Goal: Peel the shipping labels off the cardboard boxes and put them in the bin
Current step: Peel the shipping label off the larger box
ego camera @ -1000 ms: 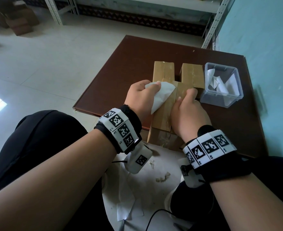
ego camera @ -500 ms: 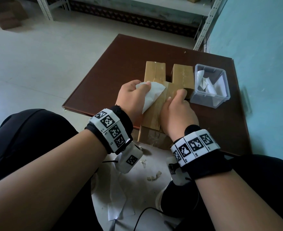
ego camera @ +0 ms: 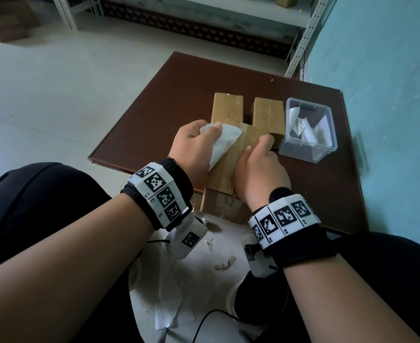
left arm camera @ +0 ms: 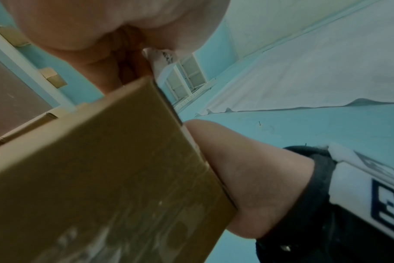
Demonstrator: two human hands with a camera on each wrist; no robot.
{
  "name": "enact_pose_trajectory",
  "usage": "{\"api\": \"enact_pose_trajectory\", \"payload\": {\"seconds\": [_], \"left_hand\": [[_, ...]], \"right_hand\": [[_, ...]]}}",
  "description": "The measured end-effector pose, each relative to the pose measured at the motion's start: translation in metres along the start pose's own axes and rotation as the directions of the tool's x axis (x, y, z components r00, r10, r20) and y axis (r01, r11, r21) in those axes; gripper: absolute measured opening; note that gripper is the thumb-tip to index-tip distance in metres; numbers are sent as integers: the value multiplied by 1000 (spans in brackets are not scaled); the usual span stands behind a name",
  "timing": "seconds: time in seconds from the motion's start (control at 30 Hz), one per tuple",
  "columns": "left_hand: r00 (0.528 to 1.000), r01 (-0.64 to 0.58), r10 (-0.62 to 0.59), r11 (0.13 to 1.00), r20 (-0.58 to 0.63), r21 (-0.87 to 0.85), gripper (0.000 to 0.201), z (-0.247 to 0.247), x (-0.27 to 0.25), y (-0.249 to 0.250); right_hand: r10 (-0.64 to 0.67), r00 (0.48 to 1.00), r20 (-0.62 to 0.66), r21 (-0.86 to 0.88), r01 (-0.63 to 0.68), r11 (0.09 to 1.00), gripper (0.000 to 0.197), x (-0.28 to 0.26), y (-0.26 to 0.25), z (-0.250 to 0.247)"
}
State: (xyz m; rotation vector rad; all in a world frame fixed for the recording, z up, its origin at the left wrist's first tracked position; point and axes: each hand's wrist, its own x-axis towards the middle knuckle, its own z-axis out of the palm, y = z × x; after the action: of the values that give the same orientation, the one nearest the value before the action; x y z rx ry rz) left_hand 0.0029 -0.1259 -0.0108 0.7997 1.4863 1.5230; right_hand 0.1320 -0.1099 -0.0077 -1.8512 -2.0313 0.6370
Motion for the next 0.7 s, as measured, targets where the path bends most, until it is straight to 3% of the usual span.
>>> {"api": "enact_pose_trajectory", "payload": {"seconds": [0.7], "left_hand": [[997,69,-71,994,-19,-89,30,-3,-6,2]], "right_hand": [[16,1000,-4,-56,-16,998,29,3,0,3]]}}
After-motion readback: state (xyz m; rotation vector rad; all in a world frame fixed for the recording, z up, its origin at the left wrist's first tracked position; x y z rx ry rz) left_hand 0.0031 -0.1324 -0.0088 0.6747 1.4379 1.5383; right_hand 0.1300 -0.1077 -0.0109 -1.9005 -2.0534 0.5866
